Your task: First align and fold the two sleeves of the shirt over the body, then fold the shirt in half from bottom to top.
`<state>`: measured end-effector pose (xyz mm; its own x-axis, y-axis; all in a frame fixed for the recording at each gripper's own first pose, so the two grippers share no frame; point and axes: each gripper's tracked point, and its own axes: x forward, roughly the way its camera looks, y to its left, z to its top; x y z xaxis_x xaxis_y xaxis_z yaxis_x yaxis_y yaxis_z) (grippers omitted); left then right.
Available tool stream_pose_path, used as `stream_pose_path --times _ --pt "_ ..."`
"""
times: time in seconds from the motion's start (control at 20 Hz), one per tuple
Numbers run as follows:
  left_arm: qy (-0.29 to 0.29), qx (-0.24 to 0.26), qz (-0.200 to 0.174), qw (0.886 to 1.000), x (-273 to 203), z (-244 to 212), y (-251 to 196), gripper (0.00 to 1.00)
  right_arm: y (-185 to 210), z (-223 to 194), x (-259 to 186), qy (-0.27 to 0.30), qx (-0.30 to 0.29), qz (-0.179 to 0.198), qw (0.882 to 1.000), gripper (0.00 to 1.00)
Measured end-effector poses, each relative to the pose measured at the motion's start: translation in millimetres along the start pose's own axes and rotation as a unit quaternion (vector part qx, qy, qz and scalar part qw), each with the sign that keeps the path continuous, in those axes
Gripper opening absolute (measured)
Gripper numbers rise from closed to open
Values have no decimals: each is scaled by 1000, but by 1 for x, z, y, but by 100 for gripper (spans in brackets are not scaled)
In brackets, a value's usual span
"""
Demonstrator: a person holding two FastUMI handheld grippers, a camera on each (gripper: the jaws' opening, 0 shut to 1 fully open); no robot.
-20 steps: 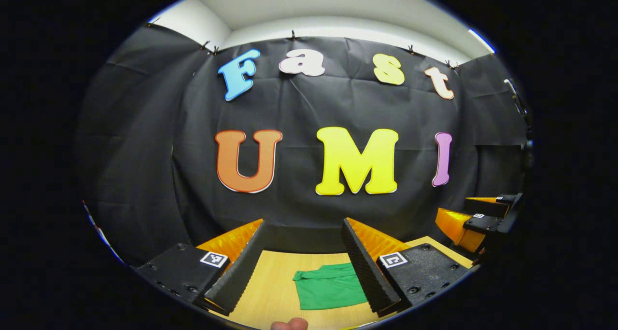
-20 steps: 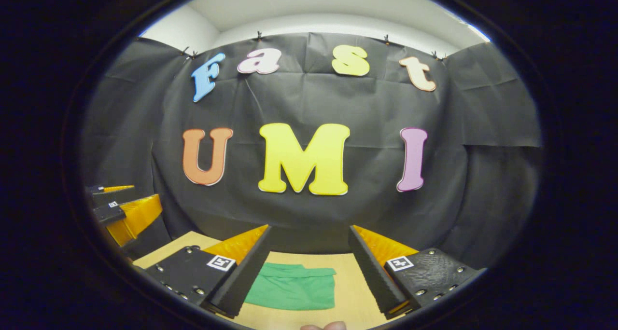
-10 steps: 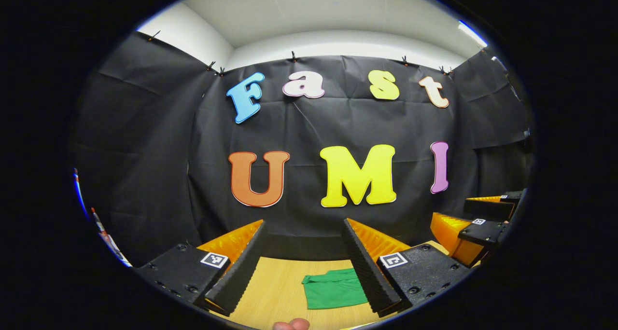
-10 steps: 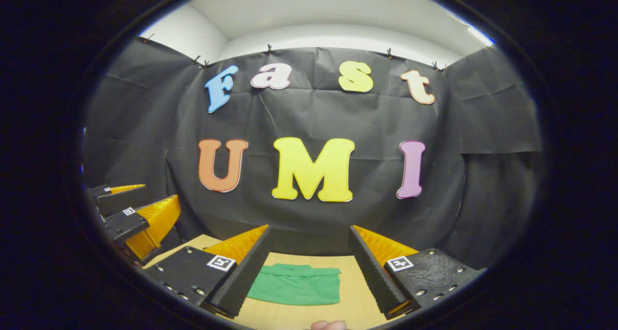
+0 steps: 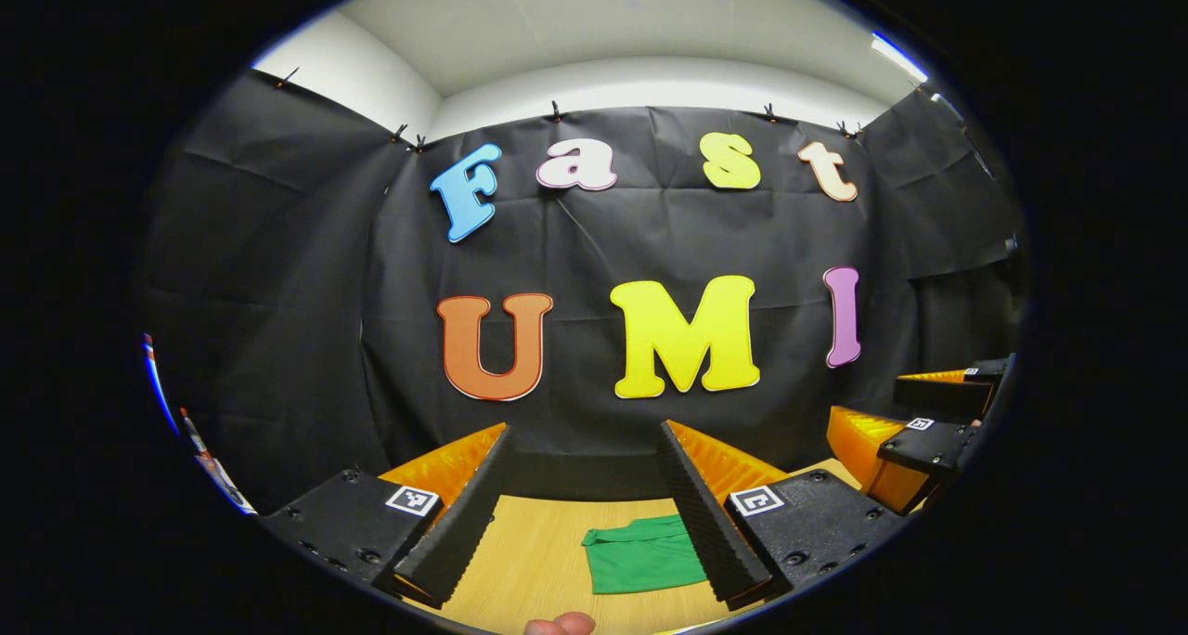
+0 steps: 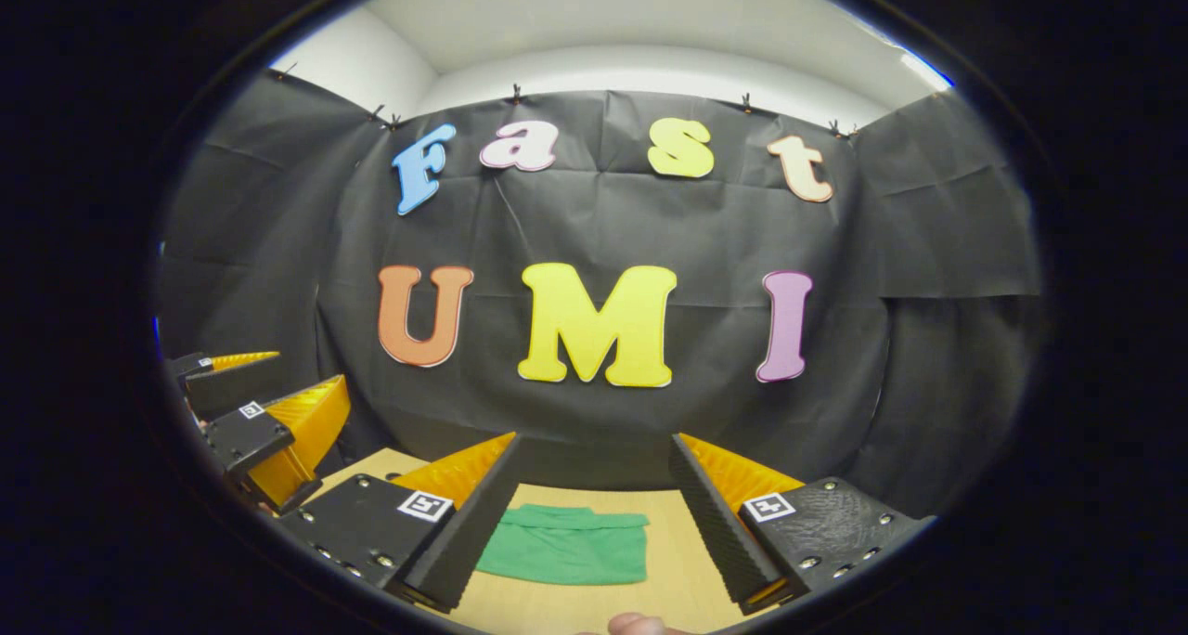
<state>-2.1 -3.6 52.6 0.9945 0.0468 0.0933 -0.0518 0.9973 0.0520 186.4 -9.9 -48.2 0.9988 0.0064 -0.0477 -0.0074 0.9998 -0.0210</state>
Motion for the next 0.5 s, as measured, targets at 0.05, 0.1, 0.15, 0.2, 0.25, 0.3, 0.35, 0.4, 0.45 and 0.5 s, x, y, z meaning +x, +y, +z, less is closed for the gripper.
stream_pose_path --times 0.05,0.1,0.15,0.2,0.25,0.3,0.35,0.4,0.45,0.5 --pt "1 0 -1 1000 -1 -1 -1 98 0 -1 0 2 1 0 1000 98" --pt "2 -1 -2 1000 0 -1 -2 98 0 -2 -1 3 0 -2 1000 98" --pt "2 -3 -3 1000 -2 -1 -3 98 -1 -2 0 4 0 -3 1000 98" --pt "2 -4 -3 1000 0 0 -3 98 -1 -2 -1 3 -1 -5 1000 98" --pt "1 -4 -2 1000 0 1 -3 98 -2 -1 0 2 -2 -6 1000 98" --pt "1 -3 -2 1000 0 1 -3 98 -2 -1 0 0 -2 -8 1000 98" --pt "0 -3 -2 1000 -1 1 -3 98 -2 -1 1 0 -3 -9 1000 98" --pt "-1 -3 -4 1000 1 2 -5 98 -3 -1 1 -2 -3 -11 1000 98" --pt "-1 -2 -5 1000 -1 1 -7 98 -3 -2 2 -1 -3 -12 1000 98" --pt "0 -2 -6 1000 0 0 -8 98 -4 -2 0 1 -3 -13 1000 98"
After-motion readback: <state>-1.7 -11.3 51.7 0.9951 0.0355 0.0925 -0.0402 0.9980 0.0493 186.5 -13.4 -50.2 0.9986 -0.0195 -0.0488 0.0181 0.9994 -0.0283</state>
